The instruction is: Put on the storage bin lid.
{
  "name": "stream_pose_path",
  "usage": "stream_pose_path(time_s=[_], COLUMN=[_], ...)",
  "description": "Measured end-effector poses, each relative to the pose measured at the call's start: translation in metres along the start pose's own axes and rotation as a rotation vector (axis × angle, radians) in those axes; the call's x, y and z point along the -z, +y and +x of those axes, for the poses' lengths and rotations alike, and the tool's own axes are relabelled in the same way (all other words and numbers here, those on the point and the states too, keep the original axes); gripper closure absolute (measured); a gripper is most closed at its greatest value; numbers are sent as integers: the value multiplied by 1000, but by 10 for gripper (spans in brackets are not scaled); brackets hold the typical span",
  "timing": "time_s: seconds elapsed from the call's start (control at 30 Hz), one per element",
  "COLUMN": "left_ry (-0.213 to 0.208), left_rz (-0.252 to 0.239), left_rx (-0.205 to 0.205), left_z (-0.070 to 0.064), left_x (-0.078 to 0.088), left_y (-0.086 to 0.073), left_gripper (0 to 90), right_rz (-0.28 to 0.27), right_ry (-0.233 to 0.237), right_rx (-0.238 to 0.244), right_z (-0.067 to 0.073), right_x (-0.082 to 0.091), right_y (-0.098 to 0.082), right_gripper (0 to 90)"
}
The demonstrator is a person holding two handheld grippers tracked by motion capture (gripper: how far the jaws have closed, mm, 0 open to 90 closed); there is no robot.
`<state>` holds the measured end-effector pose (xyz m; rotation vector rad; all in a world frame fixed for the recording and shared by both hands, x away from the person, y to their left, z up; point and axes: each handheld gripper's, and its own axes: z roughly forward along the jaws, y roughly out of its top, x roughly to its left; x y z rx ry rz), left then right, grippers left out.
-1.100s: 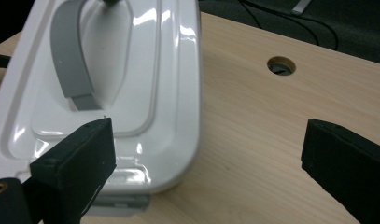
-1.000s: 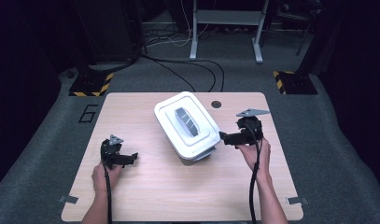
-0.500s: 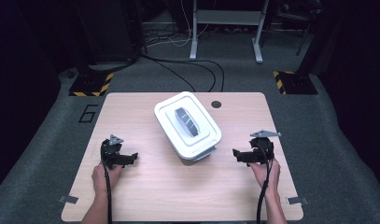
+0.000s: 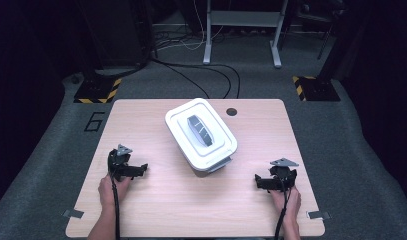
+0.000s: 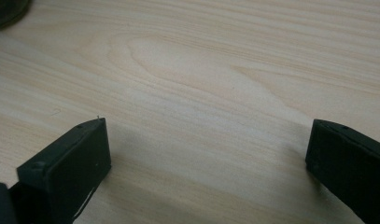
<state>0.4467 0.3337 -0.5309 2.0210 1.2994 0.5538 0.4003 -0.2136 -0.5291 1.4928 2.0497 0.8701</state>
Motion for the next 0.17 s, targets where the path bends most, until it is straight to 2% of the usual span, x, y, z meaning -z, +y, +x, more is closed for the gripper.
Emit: stream_pose_path(time_s=[0.17], left_ry=[2], left_rz=[-1], left_rx=[3], left_z=[0], left_x=[0], left_y=[0], left_gripper=[0], right_rz=[0], right_ry=[0], right_rx=[1], right_z=[0], right_x=[0], right_y=[0], right_gripper=[0])
